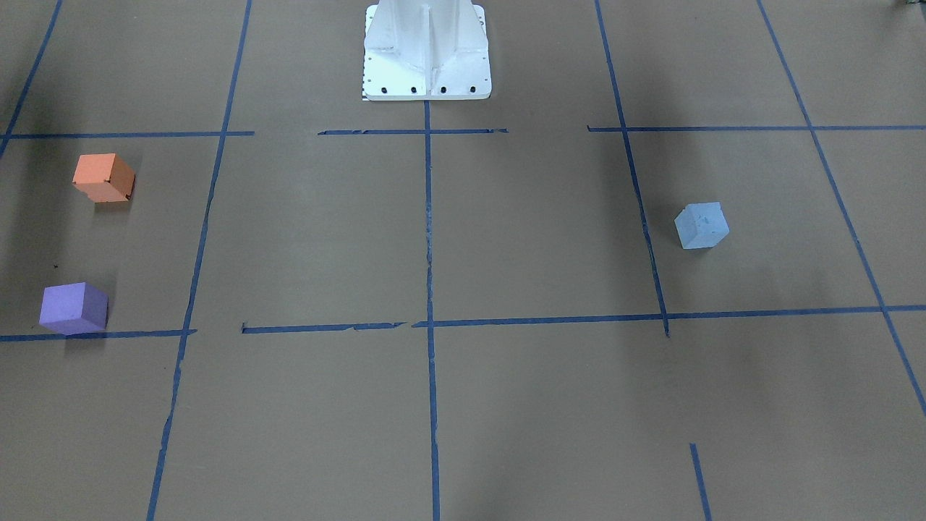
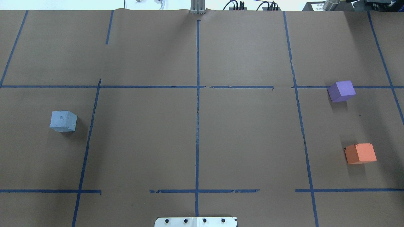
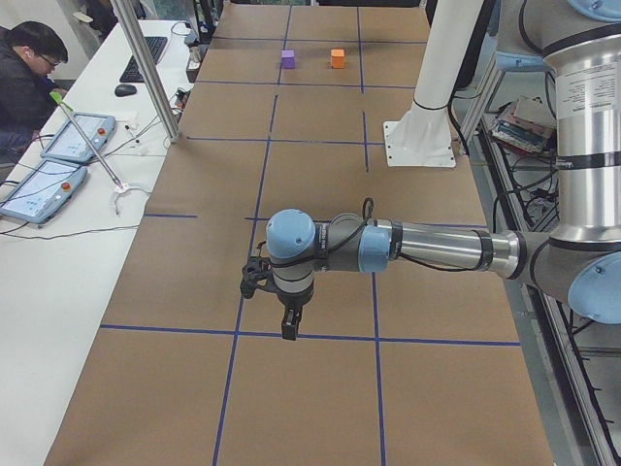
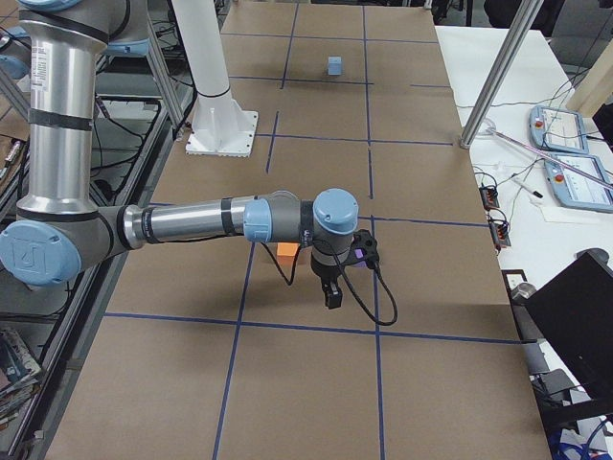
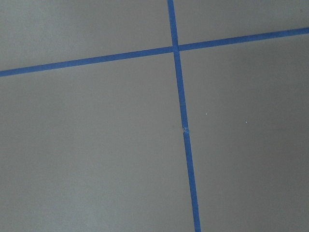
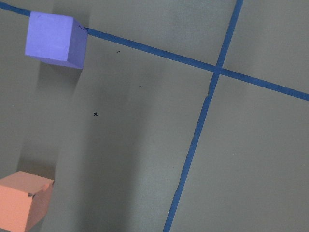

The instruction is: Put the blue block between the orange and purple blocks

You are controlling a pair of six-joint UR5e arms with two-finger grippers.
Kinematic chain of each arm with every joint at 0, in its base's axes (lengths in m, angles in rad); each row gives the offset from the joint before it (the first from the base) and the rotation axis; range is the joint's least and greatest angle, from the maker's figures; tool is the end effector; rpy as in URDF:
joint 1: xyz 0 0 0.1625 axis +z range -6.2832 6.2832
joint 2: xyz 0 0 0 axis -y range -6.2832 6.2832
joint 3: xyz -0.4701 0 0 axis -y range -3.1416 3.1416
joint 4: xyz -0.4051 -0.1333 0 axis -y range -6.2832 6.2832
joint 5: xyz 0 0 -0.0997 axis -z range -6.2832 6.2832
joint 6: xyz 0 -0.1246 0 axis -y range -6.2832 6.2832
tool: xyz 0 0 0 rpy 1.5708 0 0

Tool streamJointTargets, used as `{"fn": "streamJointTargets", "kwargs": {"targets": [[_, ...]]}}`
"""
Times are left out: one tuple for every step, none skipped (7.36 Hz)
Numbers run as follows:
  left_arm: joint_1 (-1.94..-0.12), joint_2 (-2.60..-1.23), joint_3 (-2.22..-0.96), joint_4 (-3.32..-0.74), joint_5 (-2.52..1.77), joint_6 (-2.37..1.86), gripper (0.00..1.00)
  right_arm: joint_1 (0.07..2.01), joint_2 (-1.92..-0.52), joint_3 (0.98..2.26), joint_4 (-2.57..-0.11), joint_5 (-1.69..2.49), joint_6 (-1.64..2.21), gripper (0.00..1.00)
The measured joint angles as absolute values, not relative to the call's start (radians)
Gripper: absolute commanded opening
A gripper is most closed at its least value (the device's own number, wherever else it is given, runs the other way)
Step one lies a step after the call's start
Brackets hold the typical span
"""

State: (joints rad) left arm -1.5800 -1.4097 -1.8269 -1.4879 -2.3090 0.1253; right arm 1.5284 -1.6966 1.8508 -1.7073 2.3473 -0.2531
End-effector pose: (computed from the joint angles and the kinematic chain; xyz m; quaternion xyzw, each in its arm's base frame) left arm -0.0534 -0.4282 0.6790 0.0299 0.3596 0.0563 0.9309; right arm 0.0272 -0.4441 0.6538 0.0480 -0.3756 -0.1396 0.9150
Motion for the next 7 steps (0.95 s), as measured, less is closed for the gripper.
{"fn": "streamJointTargets", "kwargs": {"targets": [[-1.579, -1.409, -1.828, -1.488, -2.309, 0.127, 1.00, 1.528, -1.697, 1.852, -1.707, 2.349, -0.253, 1.00], [-1.578, -1.409, -1.830, -1.489, -2.309, 0.128, 1.00, 1.529, -1.695, 1.853, -1.707, 2.350, -0.253, 1.00], [-1.577, -1.409, -1.833, -1.488, -2.308, 0.128, 1.00, 1.529, -1.694, 1.855, -1.706, 2.350, -0.253, 1.00], [-1.573, -1.413, -1.833, -1.494, -2.307, 0.127, 1.00, 1.529, -1.693, 1.857, -1.706, 2.350, -0.253, 1.00], [-1.569, -1.425, -1.830, -1.530, -2.308, 0.123, 1.00, 1.528, -1.691, 1.860, -1.706, 2.351, -0.252, 1.00], [-1.567, -1.446, -1.817, -1.618, -2.308, 0.122, 1.00, 1.528, -1.690, 1.861, -1.706, 2.350, -0.252, 1.00], [-1.564, -1.471, -1.781, -1.727, -2.308, 0.117, 1.00, 1.528, -1.688, 1.861, -1.706, 2.350, -0.252, 1.00]]}}
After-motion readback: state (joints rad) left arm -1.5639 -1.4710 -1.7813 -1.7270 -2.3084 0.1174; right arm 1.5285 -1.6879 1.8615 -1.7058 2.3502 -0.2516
